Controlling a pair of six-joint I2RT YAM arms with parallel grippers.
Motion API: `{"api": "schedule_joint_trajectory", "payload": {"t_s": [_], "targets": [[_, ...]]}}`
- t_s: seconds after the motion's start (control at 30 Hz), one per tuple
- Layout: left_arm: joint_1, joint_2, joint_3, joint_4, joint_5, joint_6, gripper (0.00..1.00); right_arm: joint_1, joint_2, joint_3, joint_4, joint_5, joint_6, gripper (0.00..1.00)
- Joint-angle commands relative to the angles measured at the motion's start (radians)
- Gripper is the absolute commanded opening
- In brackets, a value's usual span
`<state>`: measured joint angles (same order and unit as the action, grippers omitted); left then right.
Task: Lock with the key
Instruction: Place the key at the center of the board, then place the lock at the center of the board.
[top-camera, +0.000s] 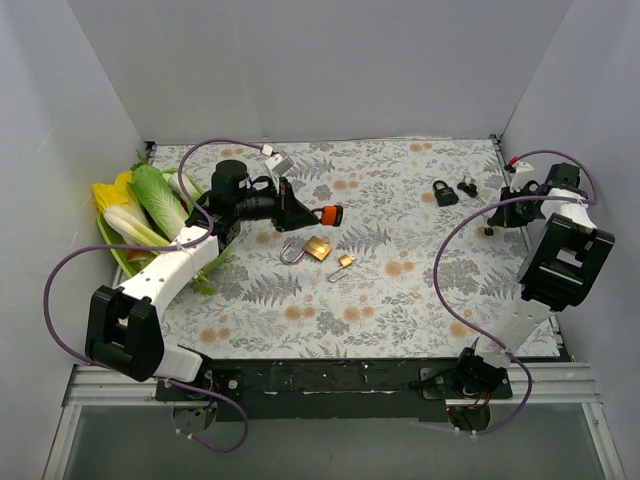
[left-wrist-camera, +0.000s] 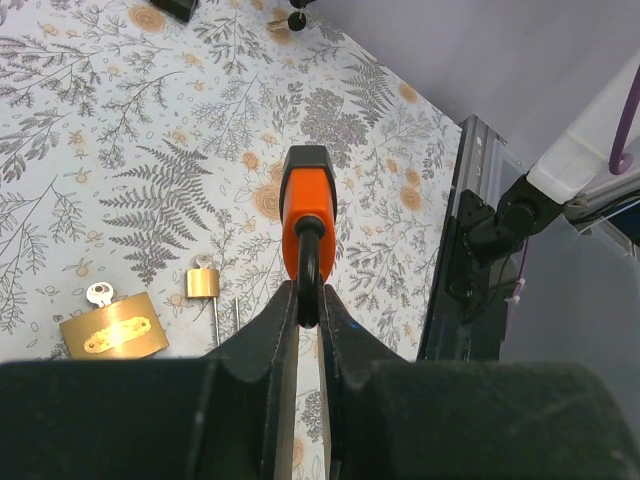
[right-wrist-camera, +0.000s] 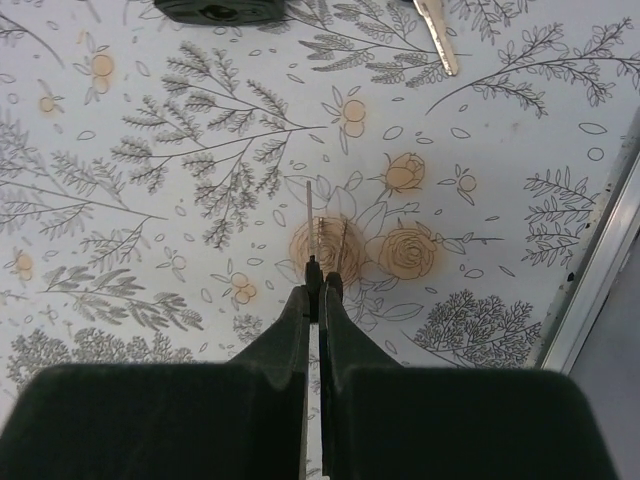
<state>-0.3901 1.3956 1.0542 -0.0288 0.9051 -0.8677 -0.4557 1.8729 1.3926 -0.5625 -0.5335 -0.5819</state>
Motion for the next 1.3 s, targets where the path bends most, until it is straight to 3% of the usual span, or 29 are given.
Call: {"api": "schedule_joint_trajectory", "payload": {"t_s": [0.0,0.13,0.23,0.27,0.33,0.37,0.47,0.67,0.87,1.0,1.27], "targets": [[-0.003,-0.014,0.012,0.063,0.002,0.004,0.0,0.0,0.043,-0.003,0.102,0.049,0.051,0.01],[-0.003,-0.007,0.003,0.067,0.005,-0.01,0.0,0.003,0.074,-0.02,0.108,0.049,0.05,0.01],[-0.004,-0.004,-0.003,0.067,0.012,-0.024,0.0,0.003,0.081,-0.023,0.093,0.043,0.042,0.18],[-0.007,0.0,-0.002,0.06,0.02,-0.028,0.0,0.005,0.071,-0.024,0.09,0.04,0.04,0.32],[-0.018,0.008,0.001,0.044,0.02,-0.036,0.0,0.005,0.028,-0.026,0.073,0.011,0.027,0.45],[-0.023,0.009,0.007,0.035,0.017,-0.039,0.0,0.006,0.008,-0.027,0.07,-0.003,0.022,0.62],[-0.053,0.032,0.027,-0.031,0.002,-0.068,0.0,0.025,-0.089,-0.038,0.056,-0.048,-0.015,0.78],[-0.113,0.115,0.064,-0.089,0.011,-0.246,0.0,0.196,-0.319,-0.079,-0.022,-0.117,-0.134,0.82],[-0.128,0.193,0.084,-0.086,0.048,-0.421,0.0,0.54,-0.564,-0.197,0.016,-0.111,-0.154,0.89],[-0.133,0.2,0.076,-0.082,0.06,-0.468,0.0,0.753,-0.647,-0.254,0.019,-0.077,-0.142,0.9],[-0.185,0.169,0.061,-0.059,0.066,-0.433,0.0,0.979,-0.693,-0.359,0.084,-0.037,-0.119,0.94]]}}
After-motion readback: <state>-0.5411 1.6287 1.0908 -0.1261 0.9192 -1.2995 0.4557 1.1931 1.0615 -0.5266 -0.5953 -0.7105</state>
